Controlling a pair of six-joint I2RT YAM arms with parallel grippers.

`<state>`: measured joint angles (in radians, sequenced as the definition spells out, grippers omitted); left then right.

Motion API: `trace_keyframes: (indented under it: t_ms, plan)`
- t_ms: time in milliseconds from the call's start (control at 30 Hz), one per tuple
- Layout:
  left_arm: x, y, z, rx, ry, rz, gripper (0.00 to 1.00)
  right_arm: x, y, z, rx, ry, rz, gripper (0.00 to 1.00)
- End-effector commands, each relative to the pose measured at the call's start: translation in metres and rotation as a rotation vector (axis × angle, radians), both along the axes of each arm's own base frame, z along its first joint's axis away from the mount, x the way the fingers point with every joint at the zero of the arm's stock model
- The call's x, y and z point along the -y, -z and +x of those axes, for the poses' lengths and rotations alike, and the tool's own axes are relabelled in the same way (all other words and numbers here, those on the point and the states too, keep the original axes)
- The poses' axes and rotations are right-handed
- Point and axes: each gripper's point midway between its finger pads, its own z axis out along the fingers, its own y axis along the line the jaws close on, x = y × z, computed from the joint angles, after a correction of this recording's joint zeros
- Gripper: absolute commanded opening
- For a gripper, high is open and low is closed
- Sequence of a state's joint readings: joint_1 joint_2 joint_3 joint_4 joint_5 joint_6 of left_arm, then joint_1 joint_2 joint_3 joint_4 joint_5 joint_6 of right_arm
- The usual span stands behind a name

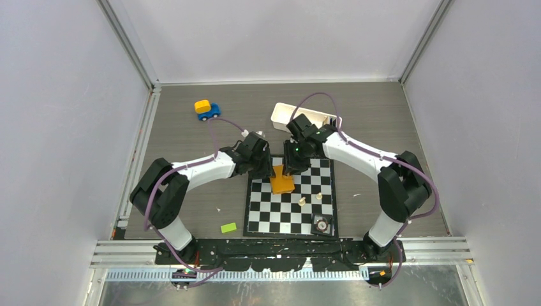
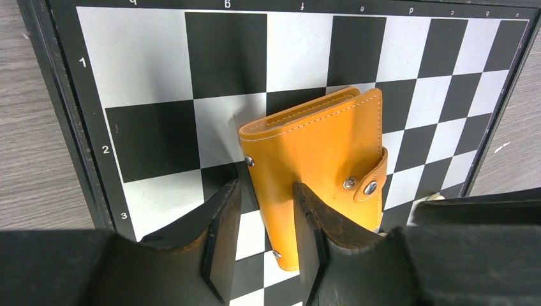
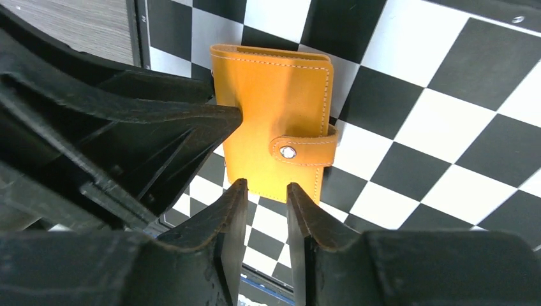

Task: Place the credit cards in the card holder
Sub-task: Close the card holder at the center of the board.

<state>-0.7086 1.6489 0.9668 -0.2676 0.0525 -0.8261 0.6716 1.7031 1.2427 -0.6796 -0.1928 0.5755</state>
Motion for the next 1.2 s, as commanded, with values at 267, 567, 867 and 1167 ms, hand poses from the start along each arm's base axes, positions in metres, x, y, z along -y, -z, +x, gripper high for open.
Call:
trace_keyframes:
  t_ms: [267, 567, 867, 1167]
  plan:
    - [-0.006, -0.006, -0.003, 0.011, 0.018, 0.028, 0.37, 0.010, -0.021, 0.016, 0.057, 0.010, 0.038, 0.40]
    - [-0.004, -0.004, -0.004, 0.003, 0.018, 0.024, 0.37, 0.006, -0.011, 0.013, 0.079, 0.013, -0.079, 0.31]
    - [-0.004, -0.005, -0.003, 0.006, 0.018, 0.021, 0.37, 0.001, 0.001, 0.014, 0.099, -0.005, -0.153, 0.35]
    - [-0.004, -0.005, -0.004, 0.007, 0.019, 0.019, 0.36, -0.001, 0.009, 0.020, 0.148, -0.010, -0.226, 0.37]
